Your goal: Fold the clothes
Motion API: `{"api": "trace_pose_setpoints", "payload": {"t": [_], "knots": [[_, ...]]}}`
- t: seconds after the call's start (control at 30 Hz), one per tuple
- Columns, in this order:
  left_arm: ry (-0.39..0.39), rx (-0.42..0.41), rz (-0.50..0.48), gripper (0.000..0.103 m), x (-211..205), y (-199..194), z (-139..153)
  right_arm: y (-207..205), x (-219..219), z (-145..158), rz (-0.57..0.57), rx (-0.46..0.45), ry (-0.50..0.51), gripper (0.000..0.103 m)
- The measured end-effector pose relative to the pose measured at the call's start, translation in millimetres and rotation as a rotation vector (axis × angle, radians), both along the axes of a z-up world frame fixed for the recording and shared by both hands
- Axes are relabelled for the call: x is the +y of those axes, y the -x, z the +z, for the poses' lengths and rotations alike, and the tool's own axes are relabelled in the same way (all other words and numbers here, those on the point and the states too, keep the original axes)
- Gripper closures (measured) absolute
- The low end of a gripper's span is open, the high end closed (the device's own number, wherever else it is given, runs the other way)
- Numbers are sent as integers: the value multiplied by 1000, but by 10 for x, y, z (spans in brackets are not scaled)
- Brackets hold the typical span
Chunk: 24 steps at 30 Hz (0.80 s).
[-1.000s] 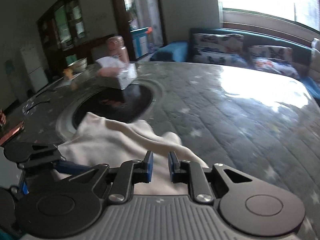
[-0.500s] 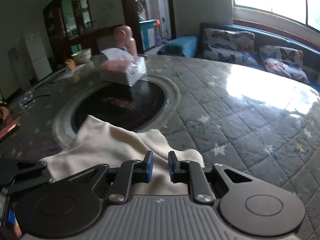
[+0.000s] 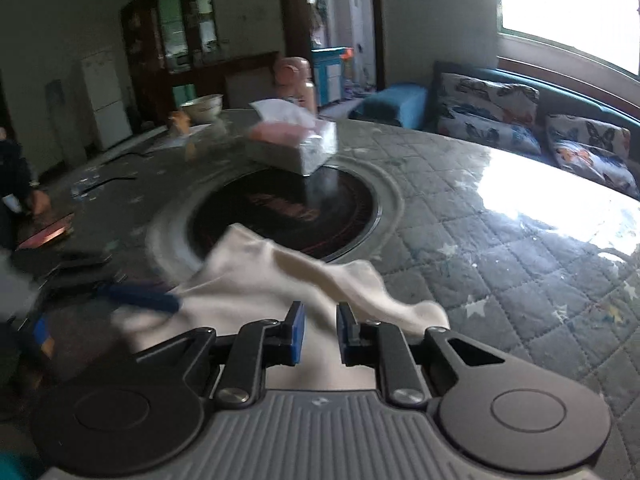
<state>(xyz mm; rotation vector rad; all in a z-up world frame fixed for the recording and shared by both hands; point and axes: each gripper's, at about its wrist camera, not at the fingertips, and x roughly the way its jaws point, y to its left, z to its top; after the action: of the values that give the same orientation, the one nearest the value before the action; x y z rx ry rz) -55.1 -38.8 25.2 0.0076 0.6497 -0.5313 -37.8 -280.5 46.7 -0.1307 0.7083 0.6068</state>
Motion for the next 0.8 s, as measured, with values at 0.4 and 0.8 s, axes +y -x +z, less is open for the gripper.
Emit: {"api": "trace_pose_setpoints", "payload": {"t": [0.4,0.8], "knots": [[-11,18,40,22,131,8,-82,725,-153,-13,3,-45,39,88],[-42,14,45,22,177,86,-157,1148,-490,-219,-113,16,48,88]]}}
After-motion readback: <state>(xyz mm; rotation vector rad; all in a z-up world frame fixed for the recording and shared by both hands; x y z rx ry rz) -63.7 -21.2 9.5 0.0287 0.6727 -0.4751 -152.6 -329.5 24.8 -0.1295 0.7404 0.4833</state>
